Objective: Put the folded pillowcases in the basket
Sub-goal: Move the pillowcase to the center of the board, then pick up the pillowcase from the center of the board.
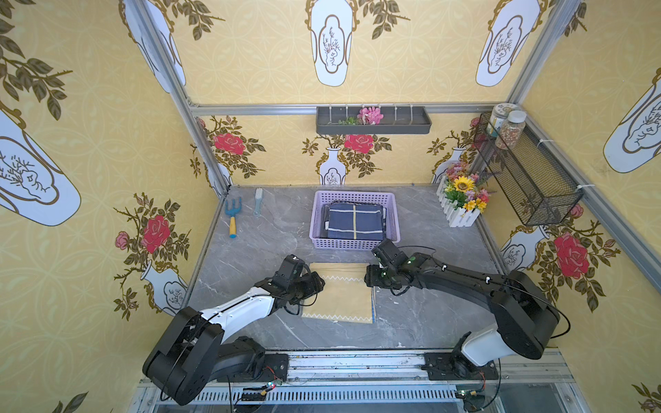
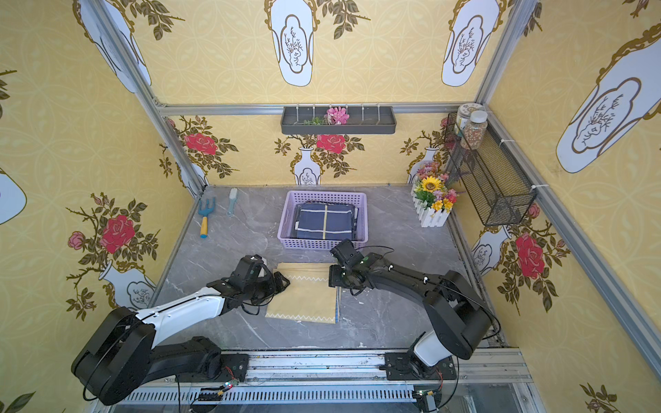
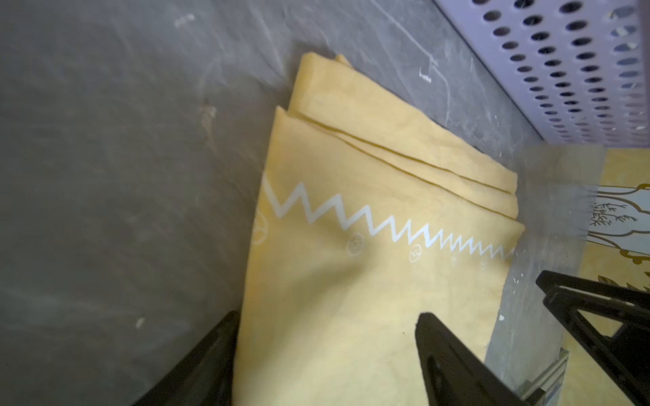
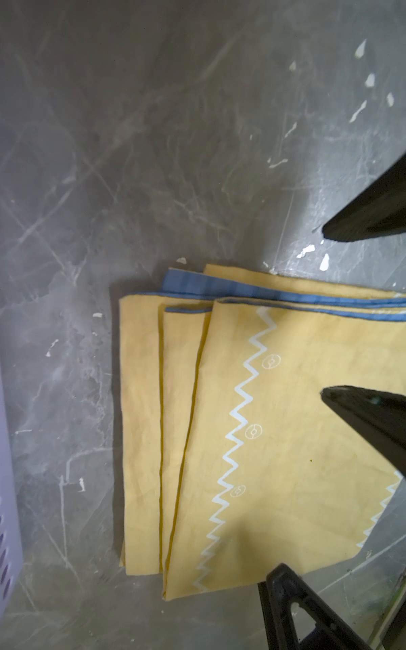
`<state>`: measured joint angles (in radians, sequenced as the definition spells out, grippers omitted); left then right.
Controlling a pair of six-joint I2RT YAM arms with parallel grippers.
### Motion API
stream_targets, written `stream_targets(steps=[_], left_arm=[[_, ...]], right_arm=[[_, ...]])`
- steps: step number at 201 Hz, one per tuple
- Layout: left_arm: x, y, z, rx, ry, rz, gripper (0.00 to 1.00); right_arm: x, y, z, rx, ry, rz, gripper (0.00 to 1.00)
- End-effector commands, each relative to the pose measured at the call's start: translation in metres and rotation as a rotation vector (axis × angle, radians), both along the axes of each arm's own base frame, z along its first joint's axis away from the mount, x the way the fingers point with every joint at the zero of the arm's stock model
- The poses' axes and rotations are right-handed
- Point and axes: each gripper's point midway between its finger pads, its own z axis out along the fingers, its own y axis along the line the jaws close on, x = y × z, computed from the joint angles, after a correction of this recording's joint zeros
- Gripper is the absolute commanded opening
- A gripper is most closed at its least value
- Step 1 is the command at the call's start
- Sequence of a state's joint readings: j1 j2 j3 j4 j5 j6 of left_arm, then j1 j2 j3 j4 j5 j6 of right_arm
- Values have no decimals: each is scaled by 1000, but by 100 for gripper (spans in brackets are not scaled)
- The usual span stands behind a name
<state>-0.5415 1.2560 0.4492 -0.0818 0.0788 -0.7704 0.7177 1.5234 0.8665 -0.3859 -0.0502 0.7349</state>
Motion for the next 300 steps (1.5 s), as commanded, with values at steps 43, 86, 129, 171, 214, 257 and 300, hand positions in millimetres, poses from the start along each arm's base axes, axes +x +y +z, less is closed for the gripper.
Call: stream_targets(steps=[43,86,129,171,214,257,300], left_arm=[[-5,-20,-1,-23,22,-29,72],[-6,-19,-3,-17,22,-30,69],[-6,-18,-5,-6,24,-30,65],[-7,-17,-9,2,33,-32,60],[-7,-14,-12,15,33,-27,53],[-6,-12,-17,30,38,-22,39],[-6,-13,-22,34,46,-25,19]], right_arm=[[-1,-8,-14,-28,21,-43,69],[-2,-12,-22,-33,39,-50,67],[-1,-9,-30,-30,59,-44,65],[-1,-4,-36,-22,77,-36,58],[-1,-6,-39,-31,85,-49,38],[-2,-8,-41,-48,95,-50,21],[-4,-10,-43,-57,102,-49,12]])
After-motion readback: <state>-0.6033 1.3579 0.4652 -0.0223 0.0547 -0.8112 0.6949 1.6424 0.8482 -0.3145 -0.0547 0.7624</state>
